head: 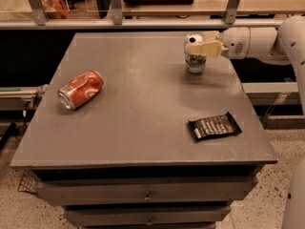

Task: Place 7up can upright

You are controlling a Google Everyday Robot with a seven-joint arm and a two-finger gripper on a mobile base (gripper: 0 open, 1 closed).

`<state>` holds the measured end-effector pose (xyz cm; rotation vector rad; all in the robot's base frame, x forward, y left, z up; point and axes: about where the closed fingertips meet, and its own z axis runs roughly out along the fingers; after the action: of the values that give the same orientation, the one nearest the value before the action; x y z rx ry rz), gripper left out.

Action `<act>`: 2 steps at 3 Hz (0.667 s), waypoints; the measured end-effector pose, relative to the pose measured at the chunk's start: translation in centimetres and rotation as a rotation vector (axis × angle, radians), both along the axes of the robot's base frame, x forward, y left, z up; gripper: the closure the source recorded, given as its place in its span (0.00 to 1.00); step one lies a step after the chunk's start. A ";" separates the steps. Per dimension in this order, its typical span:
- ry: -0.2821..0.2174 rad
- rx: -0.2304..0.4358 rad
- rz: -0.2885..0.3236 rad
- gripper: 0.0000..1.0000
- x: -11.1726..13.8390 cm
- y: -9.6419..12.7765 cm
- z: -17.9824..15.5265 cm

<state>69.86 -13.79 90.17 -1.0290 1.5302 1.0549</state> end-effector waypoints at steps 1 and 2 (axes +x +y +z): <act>0.017 0.004 -0.001 0.13 0.1 0.1 0.0; 0.072 0.011 -0.018 0.00 0.6 -0.2 -0.8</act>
Offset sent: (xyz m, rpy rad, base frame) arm 0.0186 -0.0167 -0.0287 0.0279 0.2203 -0.0777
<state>70.44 -13.95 89.37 -0.9772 1.5874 1.0965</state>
